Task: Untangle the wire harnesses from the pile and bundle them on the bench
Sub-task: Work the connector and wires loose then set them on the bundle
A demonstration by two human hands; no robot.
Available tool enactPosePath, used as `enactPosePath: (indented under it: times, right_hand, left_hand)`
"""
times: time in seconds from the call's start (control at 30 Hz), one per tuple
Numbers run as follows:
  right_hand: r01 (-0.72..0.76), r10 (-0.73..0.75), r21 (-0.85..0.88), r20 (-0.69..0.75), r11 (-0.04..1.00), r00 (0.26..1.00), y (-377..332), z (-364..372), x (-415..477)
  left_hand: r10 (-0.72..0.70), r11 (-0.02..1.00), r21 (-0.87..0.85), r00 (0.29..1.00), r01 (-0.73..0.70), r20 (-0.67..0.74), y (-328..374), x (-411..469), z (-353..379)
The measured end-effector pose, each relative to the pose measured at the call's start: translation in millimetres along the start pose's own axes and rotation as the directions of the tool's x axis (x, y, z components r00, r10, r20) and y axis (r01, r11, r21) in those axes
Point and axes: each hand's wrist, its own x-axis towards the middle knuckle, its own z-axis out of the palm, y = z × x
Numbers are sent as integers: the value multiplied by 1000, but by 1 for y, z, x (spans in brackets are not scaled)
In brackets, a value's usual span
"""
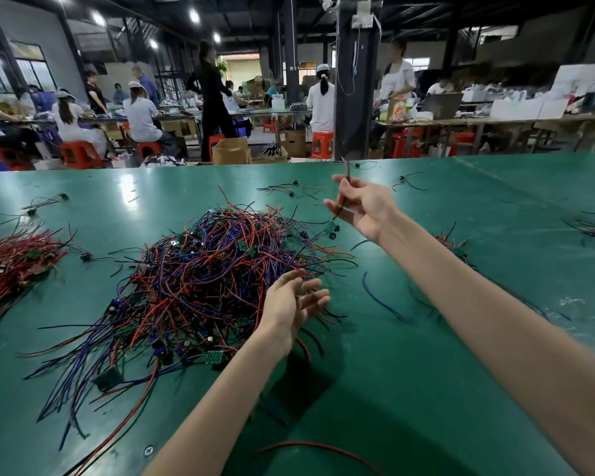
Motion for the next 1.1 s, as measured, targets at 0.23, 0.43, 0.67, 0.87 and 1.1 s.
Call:
enactPosePath:
  times: [0.23, 0.43, 0.67, 0.87, 1.1]
  right_hand:
    - [-113, 120, 97, -74, 989, 990, 30, -49, -27]
    - [-71, 91, 131, -148, 989, 985, 50, -64, -42]
    - [-33, 56, 195, -110, 980, 992, 55, -70, -52]
    - [-35, 16, 190, 99, 981, 995, 52, -68, -57]
    - [-117, 120, -27, 292, 993, 949, 57, -67, -64]
  left_hand:
    - [18, 880, 473, 998, -44, 59, -2, -16, 5]
    - [-78, 875, 470, 922, -118, 379, 8, -28, 8]
    - [421, 151, 719, 703, -678, 573, -8, -16, 0]
    - [507, 237, 631, 648, -739, 569, -12, -18, 2]
    - [331, 696, 466, 819, -547, 468, -8, -23, 10]
